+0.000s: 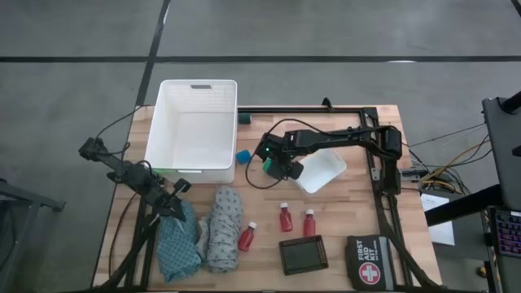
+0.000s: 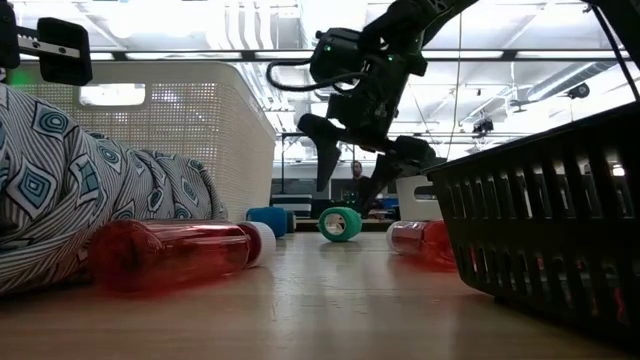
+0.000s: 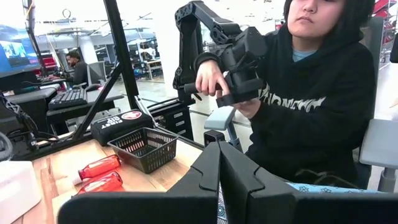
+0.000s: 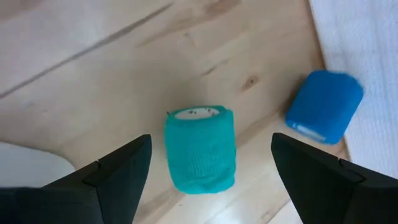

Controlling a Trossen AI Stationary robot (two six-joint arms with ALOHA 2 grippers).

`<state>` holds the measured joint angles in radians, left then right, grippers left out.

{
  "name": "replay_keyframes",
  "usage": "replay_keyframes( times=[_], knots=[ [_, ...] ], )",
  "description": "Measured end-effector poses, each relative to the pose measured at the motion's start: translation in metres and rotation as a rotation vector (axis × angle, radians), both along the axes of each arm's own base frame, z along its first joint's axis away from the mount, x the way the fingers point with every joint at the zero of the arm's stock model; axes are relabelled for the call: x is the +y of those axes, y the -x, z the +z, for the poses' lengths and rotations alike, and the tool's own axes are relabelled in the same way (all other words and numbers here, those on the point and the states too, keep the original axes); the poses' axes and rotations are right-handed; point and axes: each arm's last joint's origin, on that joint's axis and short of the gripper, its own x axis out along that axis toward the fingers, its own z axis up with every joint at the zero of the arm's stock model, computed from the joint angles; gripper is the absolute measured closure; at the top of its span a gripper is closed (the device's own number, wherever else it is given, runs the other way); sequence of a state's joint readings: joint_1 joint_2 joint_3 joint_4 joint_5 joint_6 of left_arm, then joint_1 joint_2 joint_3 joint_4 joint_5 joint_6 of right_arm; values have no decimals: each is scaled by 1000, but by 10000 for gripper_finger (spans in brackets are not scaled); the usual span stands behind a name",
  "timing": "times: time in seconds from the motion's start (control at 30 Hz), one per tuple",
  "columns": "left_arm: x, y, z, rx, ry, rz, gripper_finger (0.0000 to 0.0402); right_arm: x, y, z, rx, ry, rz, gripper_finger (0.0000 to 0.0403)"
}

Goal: Pick & place medical supplies in basket/bin
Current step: Put the light green bandage into the small white bin

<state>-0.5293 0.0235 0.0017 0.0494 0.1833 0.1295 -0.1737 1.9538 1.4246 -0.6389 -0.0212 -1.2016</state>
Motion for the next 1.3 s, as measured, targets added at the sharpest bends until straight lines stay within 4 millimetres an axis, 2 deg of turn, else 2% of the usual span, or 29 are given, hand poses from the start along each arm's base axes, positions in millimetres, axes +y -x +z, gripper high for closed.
replay_keyframes(
  times=[0.2, 0.53, 0.7, 0.87, 1.13, 1.3],
  knots=[
    [0, 0, 0, 0, 0, 0, 396, 0, -2, -7, 16, 0, -118, 76],
    [0, 0, 0, -1, 0, 0, 396, 0, -7, -22, 45, 16, -68, 76],
    [0, 0, 0, 0, 0, 0, 396, 0, -8, -4, -2, 23, -70, 76],
    [0, 0, 0, 0, 0, 0, 396, 0, -7, 3, -6, 31, -53, 76],
    [0, 0, 0, 0, 0, 0, 396, -8, -9, 9, -22, 144, 185, 76],
    [0, 0, 0, 0, 0, 0, 396, -16, -7, 7, -36, 86, 251, 76]
  ],
)
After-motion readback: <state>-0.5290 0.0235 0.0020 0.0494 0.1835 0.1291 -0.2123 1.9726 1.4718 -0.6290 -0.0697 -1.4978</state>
